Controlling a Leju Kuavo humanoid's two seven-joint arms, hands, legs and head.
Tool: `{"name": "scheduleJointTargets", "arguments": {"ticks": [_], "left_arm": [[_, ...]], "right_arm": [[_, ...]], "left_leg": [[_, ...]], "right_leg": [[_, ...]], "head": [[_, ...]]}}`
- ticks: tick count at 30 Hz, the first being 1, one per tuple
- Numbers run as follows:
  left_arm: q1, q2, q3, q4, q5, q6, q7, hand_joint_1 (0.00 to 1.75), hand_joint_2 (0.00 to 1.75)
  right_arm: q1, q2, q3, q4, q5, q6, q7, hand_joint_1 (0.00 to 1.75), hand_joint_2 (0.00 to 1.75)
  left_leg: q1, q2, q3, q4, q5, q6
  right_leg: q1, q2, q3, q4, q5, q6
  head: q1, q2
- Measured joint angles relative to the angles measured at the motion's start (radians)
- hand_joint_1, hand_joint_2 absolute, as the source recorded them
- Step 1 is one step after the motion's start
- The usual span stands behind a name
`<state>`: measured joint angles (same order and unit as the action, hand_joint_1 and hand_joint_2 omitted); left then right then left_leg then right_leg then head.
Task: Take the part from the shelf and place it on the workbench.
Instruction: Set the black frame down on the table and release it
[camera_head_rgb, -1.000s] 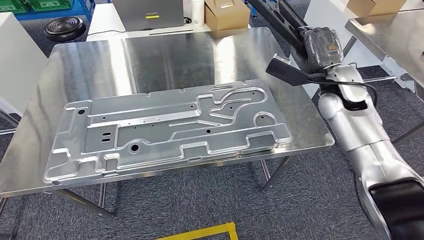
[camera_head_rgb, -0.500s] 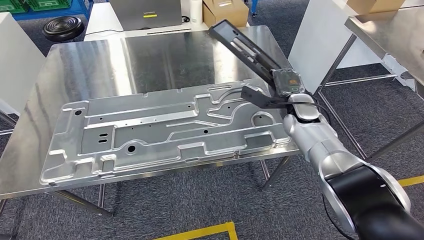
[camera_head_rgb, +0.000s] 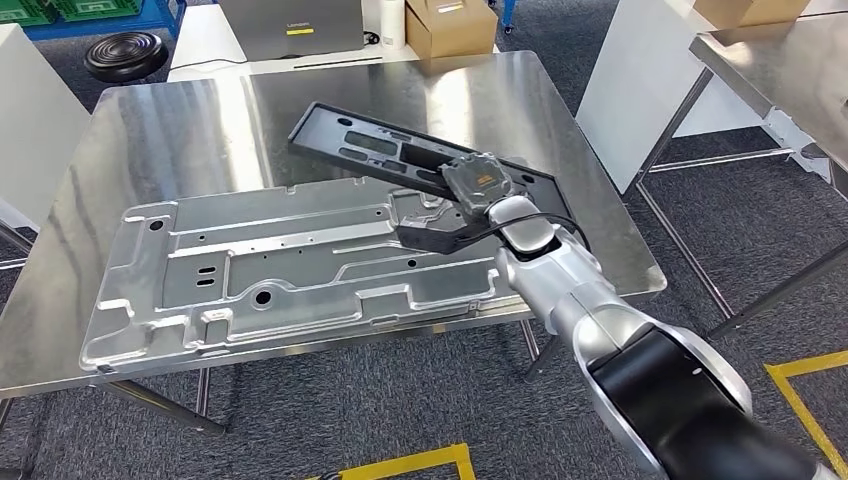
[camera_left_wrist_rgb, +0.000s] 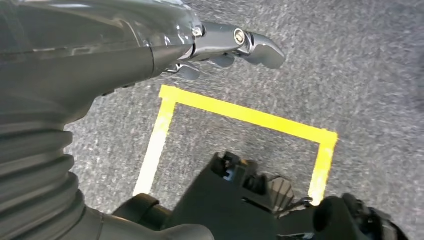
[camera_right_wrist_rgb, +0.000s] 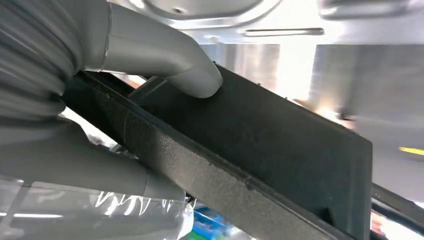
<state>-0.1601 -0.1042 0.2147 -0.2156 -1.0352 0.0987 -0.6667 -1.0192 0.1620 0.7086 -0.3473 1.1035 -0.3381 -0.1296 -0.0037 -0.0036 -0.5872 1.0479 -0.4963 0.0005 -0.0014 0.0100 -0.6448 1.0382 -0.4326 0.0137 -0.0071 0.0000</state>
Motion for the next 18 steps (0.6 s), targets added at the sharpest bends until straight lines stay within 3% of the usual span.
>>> {"name": "scheduleJointTargets", "arguments": {"ticks": [12, 18], "left_arm": [[-0.004, -0.003, -0.029, -0.005, 0.034, -0.001, -0.001, 0.00, 1.75], [-0.001, -0.003, -0.031, -0.006, 0.057, 0.005, -0.003, 0.00, 1.75]], "right_arm": [[0.058, 0.116, 0.099, 0.001, 0.070, -0.016, -0.164, 1.69, 1.75], [0.090, 0.113, 0.128, 0.001, 0.039, -0.015, -0.187, 1.69, 1.75]], "left_leg": [[0.000, 0.000, 0.000, 0.000, 0.000, 0.000], [-0.001, 0.000, 0.000, 0.000, 0.000, 0.000]], "right_leg": [[0.000, 0.000, 0.000, 0.000, 0.000, -0.001], [0.000, 0.000, 0.000, 0.000, -0.001, -0.001]], "head": [[-0.001, 0.000], [0.000, 0.000]]}}
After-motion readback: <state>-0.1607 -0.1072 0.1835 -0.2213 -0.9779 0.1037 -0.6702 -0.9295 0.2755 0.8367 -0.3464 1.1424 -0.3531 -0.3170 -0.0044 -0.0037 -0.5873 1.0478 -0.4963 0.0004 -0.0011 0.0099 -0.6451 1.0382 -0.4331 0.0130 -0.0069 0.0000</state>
